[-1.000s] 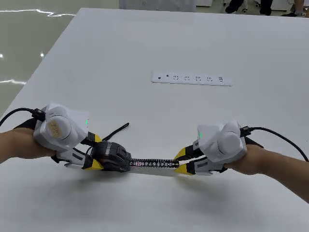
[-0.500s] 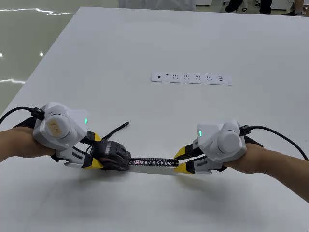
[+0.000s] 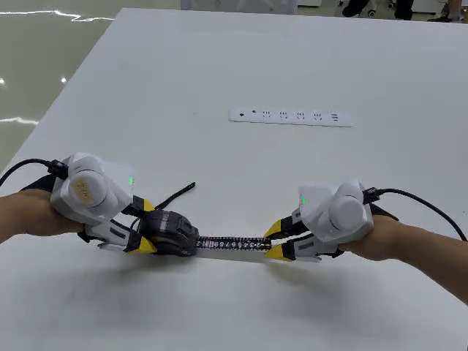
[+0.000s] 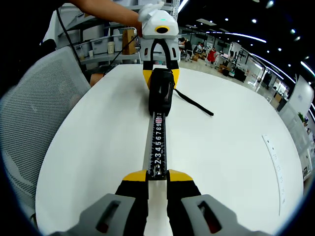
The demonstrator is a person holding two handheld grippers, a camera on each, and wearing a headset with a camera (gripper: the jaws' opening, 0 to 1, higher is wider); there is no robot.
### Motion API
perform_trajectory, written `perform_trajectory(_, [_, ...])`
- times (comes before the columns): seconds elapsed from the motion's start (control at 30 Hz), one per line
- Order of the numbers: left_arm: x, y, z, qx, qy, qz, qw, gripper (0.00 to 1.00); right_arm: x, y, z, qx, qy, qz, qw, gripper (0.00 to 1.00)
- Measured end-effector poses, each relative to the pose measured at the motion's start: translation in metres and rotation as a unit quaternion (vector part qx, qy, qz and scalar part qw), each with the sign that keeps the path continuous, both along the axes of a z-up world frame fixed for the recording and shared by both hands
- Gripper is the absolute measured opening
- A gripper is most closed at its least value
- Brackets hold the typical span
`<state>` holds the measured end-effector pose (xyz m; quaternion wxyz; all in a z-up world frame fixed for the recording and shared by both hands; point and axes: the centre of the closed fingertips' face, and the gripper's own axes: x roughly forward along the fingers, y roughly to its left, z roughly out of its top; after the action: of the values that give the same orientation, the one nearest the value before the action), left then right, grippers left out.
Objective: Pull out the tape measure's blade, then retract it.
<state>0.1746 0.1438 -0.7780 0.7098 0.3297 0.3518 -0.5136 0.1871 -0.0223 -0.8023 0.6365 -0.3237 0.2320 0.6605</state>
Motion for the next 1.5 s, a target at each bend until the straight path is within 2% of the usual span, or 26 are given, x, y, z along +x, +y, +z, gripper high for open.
perform_trajectory(0.23, [0.001,0.001,-0.001,0.0,0.0,0.0,1.0,0.26,-0.003,-0.002,0.005,0.001,0.001,-0.001,1.0,0.12])
perform_trajectory(0.9, [0.001,0.001,-0.002,0.001,-0.004,0.001,1.0,0.26,-0.001,-0.011,0.004,-0.002,-0.003,-0.004,1.0,0.12])
perform_trajectory(1.1, [0.0,0.0,-0.001,0.0,-0.005,0.0,1.0,0.26,0.003,-0.014,-0.002,-0.003,-0.003,-0.005,1.0,0.12])
perform_trajectory(1.2, [0.0,0.0,-0.001,0.0,-0.005,0.0,1.0,0.26,-0.001,-0.014,0.003,-0.003,-0.002,-0.006,1.0,0.12])
perform_trajectory(1.5, [0.0,0.0,-0.001,0.0,-0.006,0.001,1.0,0.26,0.0,-0.017,0.002,-0.002,0.003,-0.008,1.0,0.12])
